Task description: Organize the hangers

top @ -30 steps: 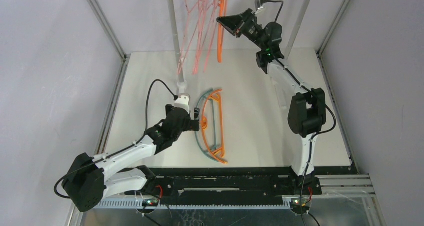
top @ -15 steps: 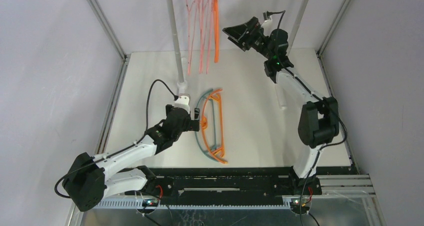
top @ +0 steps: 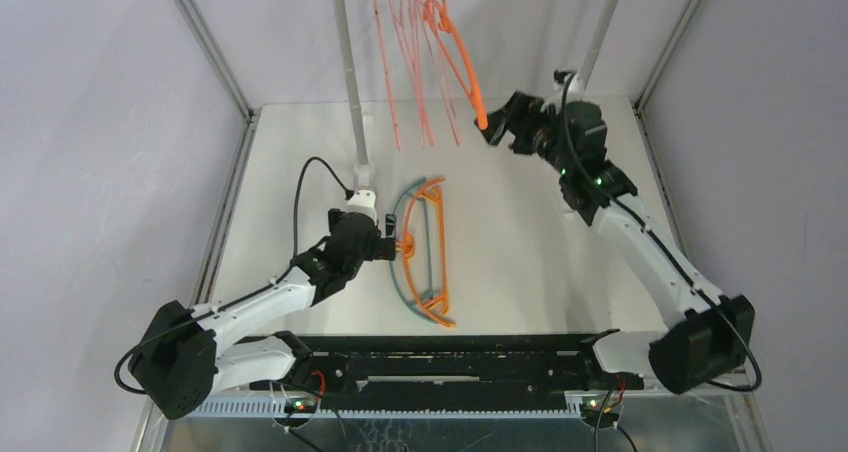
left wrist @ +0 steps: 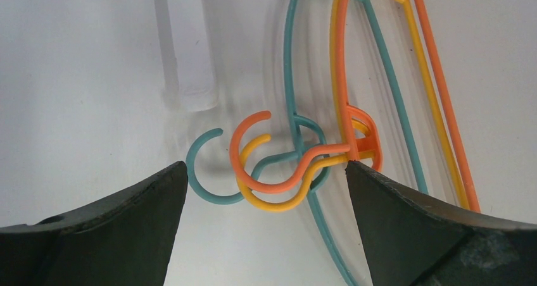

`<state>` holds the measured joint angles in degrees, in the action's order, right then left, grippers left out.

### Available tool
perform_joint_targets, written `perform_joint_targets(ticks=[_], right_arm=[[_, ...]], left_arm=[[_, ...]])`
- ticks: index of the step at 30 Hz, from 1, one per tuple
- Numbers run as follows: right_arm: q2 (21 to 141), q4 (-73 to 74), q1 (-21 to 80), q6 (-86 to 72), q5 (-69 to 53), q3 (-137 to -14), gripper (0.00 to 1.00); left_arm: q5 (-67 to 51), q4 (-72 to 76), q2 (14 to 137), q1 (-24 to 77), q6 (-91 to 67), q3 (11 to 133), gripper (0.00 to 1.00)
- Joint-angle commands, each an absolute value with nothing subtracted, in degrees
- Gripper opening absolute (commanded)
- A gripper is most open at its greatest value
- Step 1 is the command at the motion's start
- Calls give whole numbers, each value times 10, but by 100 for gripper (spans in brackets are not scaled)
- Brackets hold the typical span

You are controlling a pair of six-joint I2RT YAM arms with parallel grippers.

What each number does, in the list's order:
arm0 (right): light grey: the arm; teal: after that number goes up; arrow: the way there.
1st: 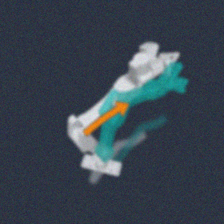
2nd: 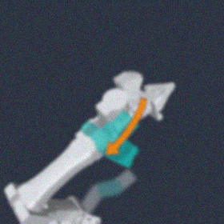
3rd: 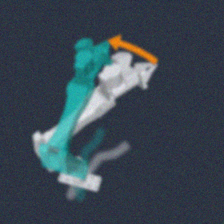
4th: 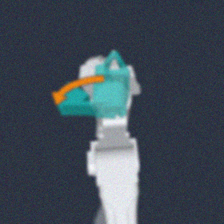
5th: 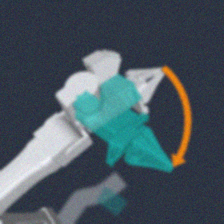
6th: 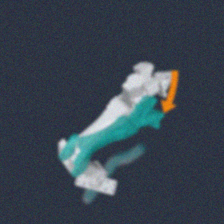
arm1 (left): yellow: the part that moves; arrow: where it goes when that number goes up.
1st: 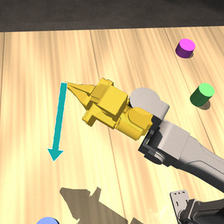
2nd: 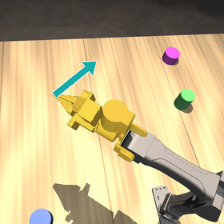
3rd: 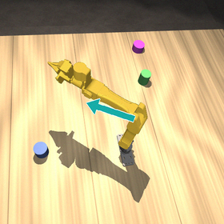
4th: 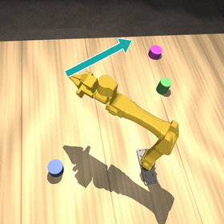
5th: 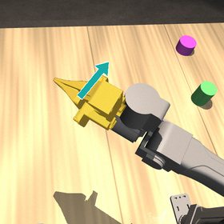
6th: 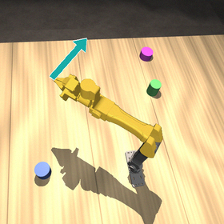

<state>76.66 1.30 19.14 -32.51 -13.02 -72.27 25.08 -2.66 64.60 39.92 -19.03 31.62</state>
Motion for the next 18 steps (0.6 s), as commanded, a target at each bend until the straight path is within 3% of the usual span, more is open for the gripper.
perform_joint_targets(ticks=[1,8,18], right_arm=[[680,173,250,-195,54,-662,100],[590,185,289,-206,39,-518,100],[694,206,559,-238,195,-501,95]], left_arm=[[243,-6,645,385,-189,306,100],[243,-7,650,379,-192,307,100],[241,-19,647,341,-225,296,100]])
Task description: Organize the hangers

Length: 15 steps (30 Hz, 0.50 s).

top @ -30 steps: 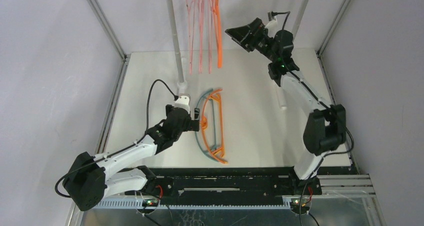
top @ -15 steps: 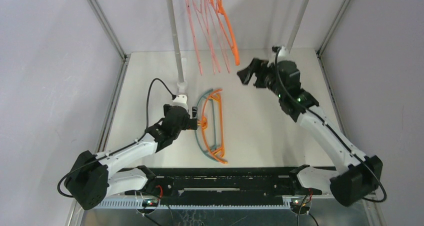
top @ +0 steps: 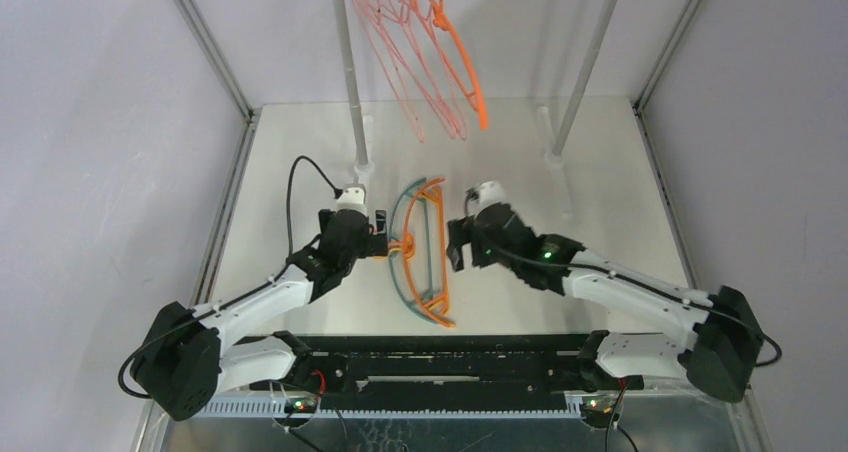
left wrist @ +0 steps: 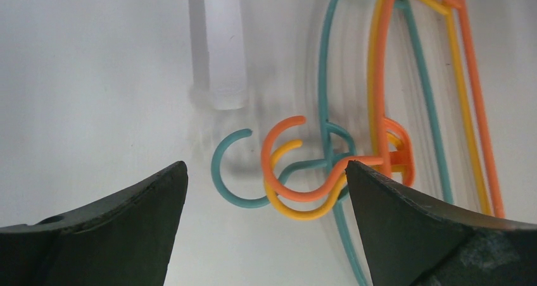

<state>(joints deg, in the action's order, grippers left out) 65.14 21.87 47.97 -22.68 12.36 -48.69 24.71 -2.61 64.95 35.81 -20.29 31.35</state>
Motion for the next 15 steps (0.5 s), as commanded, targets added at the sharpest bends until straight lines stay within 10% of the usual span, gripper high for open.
perform_joint_targets(ticks=[1,15], right_arm=[[721,196,575,-239,194,-507,93],[984,157,649,-260,167,-642,78]], left_arm=[[240,-18,646,338,-226,295,100],[237,-17,612,285,-249,265,99]])
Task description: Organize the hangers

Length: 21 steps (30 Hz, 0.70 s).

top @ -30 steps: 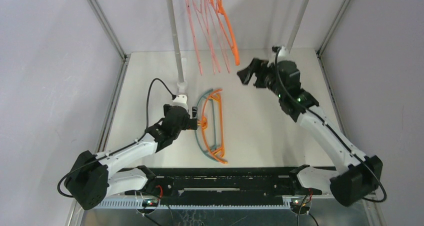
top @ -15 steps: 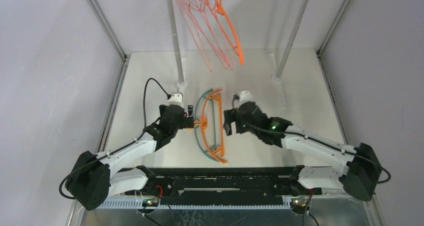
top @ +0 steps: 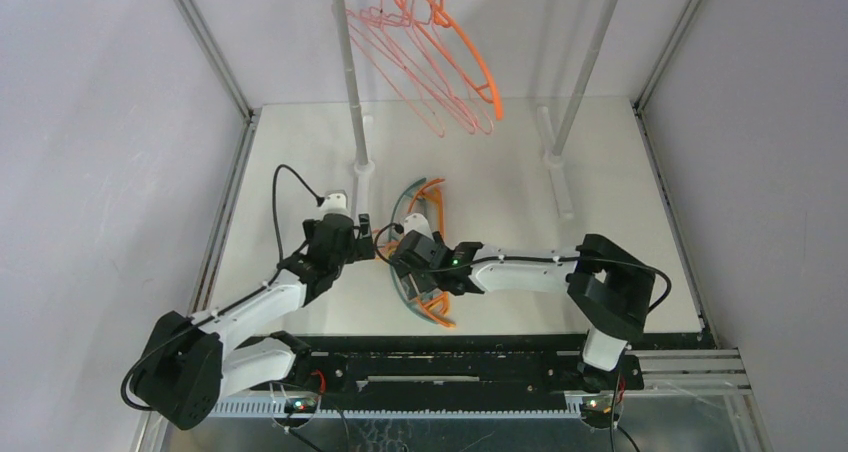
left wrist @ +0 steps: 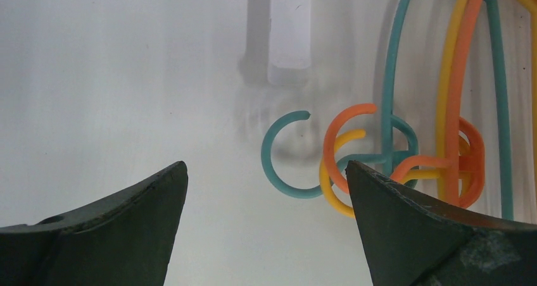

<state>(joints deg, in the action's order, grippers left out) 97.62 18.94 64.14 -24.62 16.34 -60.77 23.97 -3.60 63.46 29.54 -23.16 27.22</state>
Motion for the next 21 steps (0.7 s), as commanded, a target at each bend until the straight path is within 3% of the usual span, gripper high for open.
perform_joint_targets(ticks=[1,5,8,10,16,19,21], right_arm=[[990,155,649,-259,165,-644,77],[1015,154,647,-257,159,-654,68],[1033,151,643,-258,143,-659,48],[1040,147,641,-261,136,-659,40],[1049,148,636,-263,133,-659,36],[1042,153,635,-264,134,-659,13],[1031,160,635,-265,137,-659,9]], left_arm=[[236,-16,612,285,-249,265,99],[227,-11,616,285,-253,263,99],[225,-10,619,285,-253,264,99],[223,-8,619,285,-252,264,99],[219,-6,617,285,-251,263,99],[221,-6,614,285,-251,262,99],[220,-6,616,285,-250,262,99]])
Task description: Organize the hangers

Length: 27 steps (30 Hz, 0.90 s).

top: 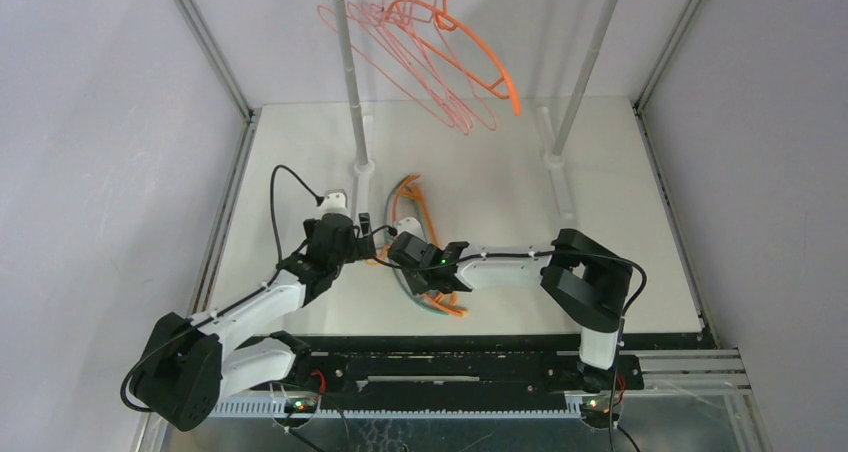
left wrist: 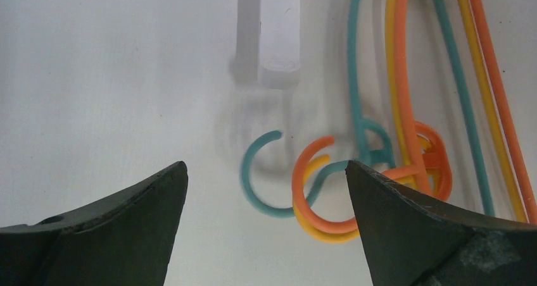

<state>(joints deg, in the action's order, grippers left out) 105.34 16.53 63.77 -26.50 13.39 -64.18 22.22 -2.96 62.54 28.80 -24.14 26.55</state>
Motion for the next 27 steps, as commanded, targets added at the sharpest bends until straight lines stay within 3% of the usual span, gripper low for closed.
perform_joint_targets(ticks=[1,13,20,27], right_arm=[[1024,164,635,-265,140,-659,9],[949,217,622,-263,194,-638,15],[915,211,587,-292,202,-581,4],[852,201,533,-310,200,-506,0]], left_arm=[[221,-6,616,285,-250,263,99],[228,-5,605,285,-250,259,100],[236,2,578,285,-253,247,99],[224,51,495,285,-257,199,99]])
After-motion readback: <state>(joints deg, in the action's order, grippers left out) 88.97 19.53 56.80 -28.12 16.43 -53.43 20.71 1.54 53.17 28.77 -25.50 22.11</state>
